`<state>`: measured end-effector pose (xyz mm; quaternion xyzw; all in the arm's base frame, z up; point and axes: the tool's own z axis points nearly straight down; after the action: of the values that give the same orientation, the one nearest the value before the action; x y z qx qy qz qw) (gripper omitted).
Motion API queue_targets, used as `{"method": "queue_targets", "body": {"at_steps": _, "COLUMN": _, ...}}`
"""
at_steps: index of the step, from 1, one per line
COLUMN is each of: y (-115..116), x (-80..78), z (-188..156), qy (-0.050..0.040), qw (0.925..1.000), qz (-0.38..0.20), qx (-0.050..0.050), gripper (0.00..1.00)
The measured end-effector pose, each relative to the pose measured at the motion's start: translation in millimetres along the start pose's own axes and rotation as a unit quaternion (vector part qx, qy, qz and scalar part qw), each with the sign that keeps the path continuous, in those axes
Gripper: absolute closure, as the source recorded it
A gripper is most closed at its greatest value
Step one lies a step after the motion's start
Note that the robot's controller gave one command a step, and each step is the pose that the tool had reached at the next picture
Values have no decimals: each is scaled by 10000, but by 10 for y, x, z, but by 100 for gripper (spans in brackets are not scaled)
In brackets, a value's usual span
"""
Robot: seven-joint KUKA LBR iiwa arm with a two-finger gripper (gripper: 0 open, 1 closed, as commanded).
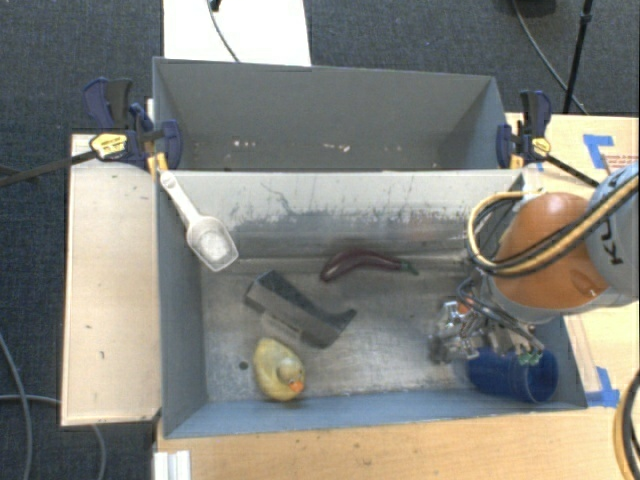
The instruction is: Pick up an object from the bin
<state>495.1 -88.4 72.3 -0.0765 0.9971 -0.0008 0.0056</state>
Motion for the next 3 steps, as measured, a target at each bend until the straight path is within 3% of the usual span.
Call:
{"method": "queue_targets", "body": {"at_steps": 1, "y": 1, "x": 25, "z": 11, "qy": 45, "qw": 10000, "qz": -22, "qx": -9, "gripper": 0}}
{"method": "queue_targets", "body": {"at_steps": 2, "y": 0, "x": 23, "z": 10, "qy": 44, "qw": 10000, "qz": -31, "qx": -8, "gripper": 0}}
{"method": "queue_targets", "body": {"at_steps": 3, "y": -352, "x": -408, "z": -432, "qy": 53, "qw": 9996, "qz": -275, "qx": -71, "gripper": 0}}
